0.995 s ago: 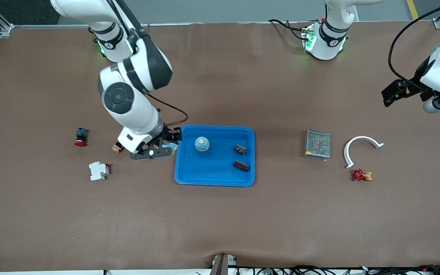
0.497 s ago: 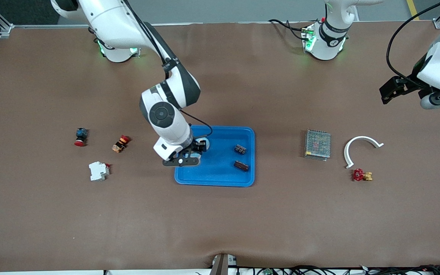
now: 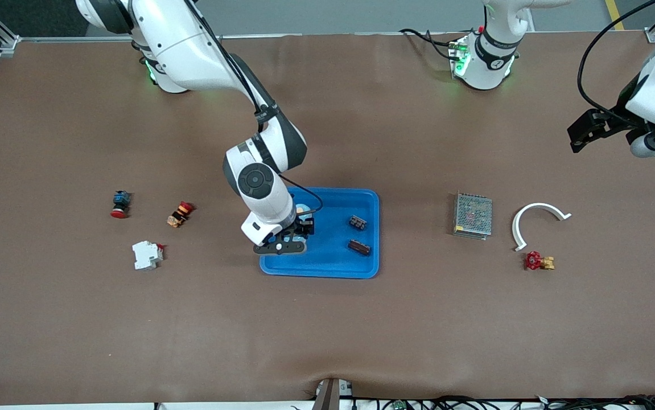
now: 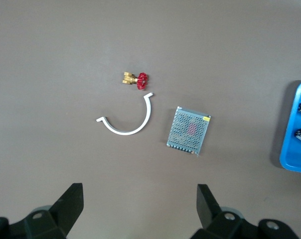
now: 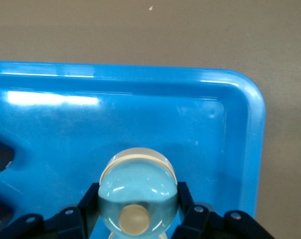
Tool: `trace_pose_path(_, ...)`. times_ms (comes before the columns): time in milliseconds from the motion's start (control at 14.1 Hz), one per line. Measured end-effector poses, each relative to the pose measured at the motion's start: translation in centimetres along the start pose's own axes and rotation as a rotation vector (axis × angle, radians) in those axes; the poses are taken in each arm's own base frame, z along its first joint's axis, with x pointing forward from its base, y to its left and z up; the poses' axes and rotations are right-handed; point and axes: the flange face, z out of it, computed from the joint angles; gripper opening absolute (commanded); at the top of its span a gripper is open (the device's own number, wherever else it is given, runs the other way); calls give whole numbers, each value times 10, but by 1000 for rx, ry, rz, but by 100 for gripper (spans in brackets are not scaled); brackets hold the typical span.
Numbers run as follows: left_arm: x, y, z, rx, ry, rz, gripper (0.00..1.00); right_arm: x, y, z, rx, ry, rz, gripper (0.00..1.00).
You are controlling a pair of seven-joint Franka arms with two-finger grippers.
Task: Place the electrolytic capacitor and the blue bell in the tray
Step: 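Lower the bell into the tray and open the right gripper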
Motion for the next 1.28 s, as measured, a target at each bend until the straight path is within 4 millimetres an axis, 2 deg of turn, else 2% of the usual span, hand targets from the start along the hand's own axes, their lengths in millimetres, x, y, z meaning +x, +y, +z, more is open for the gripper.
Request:
trace_pose_path(213,-2,11,-1,-58,-12,9,100,0,5,11,-10,-3,4,37)
trace_pose_path(924,-2,21,2,-64,-17,26,100,1,7,26,-6,20,5,38)
trace_pose_path(995,-3,23,2,-64,-17,31,100,1,7,27,-6,19,5,43)
trace_pose_path(1066,-4,27,2,-64,-17,35,100,1,6,29,-7,18,4,61)
trace_pose_path(1137,-5,31,1,-64,-17,34,100,0,6,31,-7,18,4,88)
trace_pose_path(1208,-6,34,1,-64,-16,31,100,0,7,33,-8,18,4,100)
trace_pose_path(1279,-7,37,1,-64,-16,34,100,0,7,34,-8,18,4,100)
